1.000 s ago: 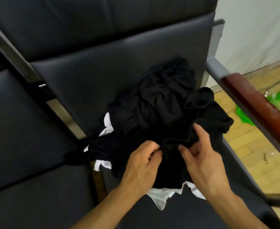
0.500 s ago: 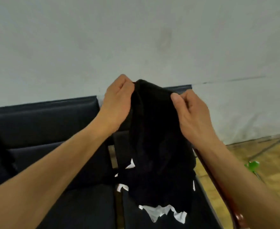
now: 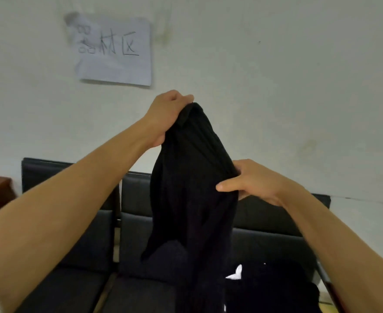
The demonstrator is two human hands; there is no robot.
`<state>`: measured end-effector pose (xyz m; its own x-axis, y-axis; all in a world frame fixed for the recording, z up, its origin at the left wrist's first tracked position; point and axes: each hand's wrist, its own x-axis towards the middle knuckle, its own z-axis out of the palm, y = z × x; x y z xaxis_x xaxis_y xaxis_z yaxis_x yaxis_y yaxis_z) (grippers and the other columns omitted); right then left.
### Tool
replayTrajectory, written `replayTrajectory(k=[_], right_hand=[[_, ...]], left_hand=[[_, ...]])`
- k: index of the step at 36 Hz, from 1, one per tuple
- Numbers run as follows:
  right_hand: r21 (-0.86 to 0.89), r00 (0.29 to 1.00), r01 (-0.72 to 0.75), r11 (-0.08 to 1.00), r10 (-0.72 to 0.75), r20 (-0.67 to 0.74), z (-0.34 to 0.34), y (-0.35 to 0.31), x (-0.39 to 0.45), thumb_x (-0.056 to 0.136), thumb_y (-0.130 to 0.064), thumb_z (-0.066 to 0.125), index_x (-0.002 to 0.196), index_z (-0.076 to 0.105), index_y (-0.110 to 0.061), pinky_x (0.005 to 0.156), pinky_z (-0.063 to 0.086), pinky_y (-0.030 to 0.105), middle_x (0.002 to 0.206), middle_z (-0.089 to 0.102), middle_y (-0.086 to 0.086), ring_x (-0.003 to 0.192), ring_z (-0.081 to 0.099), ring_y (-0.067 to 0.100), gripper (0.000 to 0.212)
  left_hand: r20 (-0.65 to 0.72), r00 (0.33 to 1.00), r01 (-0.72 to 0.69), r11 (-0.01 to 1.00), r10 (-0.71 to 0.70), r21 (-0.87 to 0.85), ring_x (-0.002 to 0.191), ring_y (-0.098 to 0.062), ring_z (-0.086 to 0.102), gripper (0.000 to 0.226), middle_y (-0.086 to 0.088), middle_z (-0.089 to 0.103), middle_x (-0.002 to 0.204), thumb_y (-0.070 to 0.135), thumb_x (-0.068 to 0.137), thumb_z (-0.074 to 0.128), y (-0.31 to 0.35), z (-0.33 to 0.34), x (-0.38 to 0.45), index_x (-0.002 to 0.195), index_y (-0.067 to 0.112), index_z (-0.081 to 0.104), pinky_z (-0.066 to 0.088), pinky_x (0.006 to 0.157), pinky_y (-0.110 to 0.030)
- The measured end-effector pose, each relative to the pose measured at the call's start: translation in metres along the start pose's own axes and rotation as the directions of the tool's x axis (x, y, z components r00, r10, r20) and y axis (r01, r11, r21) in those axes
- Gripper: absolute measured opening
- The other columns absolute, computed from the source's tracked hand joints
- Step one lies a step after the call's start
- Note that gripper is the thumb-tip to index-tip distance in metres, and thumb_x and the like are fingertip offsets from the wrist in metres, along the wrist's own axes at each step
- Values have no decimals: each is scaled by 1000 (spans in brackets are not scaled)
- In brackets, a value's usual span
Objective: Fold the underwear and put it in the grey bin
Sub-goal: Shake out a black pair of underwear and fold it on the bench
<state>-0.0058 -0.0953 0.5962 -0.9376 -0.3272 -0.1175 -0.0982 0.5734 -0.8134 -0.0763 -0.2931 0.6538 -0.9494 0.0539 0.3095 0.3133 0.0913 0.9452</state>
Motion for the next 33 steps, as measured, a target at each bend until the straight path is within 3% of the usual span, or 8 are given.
replayTrajectory(k=[5, 9, 11, 16, 22, 25, 28, 33], right_hand=[[152, 1000, 3, 988, -3, -2, 37, -56, 30, 86, -5, 60, 117, 62, -16, 90, 54, 43, 109, 71, 1, 100, 68, 20, 32], [34, 1000, -8, 999, 8, 5, 59, -97, 45, 85, -4, 61, 105, 68, -10, 88, 55, 38, 98, 74, 7, 94, 70, 24, 22], [-43, 986, -55, 998, 61, 155, 76, -113, 51, 83, -6, 65, 104, 69, -10, 84, 56, 33, 98, 74, 6, 92, 70, 23, 22], [-89, 901, -116, 989, 142, 411, 128, -134, 67, 79, -2, 68, 115, 64, -16, 92, 52, 31, 110, 71, -1, 101, 67, 16, 38], [659, 962, -75, 748, -120, 246, 145, -144, 102, 37, -4, 75, 92, 74, -8, 91, 51, 41, 105, 70, 11, 94, 67, 24, 55], [863, 964, 52, 503, -251, 88, 142, -153, 112, 45, -6, 64, 97, 71, -2, 87, 54, 44, 110, 66, 17, 100, 65, 30, 53], [908, 966, 163, 385, -250, -68, 140, -160, 125, 44, -4, 62, 111, 63, -1, 91, 50, 49, 114, 64, 18, 107, 62, 34, 67], [911, 949, 265, 315, -253, -189, 137, -161, 142, 46, -4, 58, 114, 55, -2, 97, 44, 50, 103, 58, 19, 109, 54, 36, 68]], left_hand=[[284, 959, -64, 965, -11, 253, 88, -14, 61, 33, 3, 64, 95, 44, 84, 64, -1, -109, -4, 96, 13, 61, 52, 83, -32], [437, 876, -265, 551, -205, 791, 88, -16, 60, 28, 7, 61, 91, 25, 71, 79, -2, -175, -9, 92, 24, 60, 46, 70, -27], [367, 928, -319, 376, -62, 870, 89, -24, 58, 23, 6, 55, 80, 19, 74, 76, -1, -199, -1, 81, 23, 55, 40, 69, -30], [4, 914, -268, 595, 407, 758, 92, -27, 56, 18, -4, 55, 89, 1, 78, 47, 15, -217, 24, 88, 15, 51, 45, 73, -34], [216, 936, 186, 911, -278, 369, 103, -24, 58, 56, -10, 60, 119, 40, 84, 62, -28, -219, 17, 126, 5, 52, 49, 75, -31], [400, 767, 463, 865, -501, 197, 106, -15, 64, 58, -2, 68, 115, 60, 86, 53, -78, -225, -16, 118, 13, 61, 51, 91, -30], [402, 737, 565, 822, -543, 74, 72, -3, 69, 36, 8, 73, 80, 42, 99, 38, -117, -236, -45, 92, 19, 65, 53, 67, -17], [311, 681, 675, 733, -663, 83, 112, -35, 57, 25, -17, 59, 128, 25, 98, 48, -173, -240, -72, 109, 14, 67, 39, 104, -55]])
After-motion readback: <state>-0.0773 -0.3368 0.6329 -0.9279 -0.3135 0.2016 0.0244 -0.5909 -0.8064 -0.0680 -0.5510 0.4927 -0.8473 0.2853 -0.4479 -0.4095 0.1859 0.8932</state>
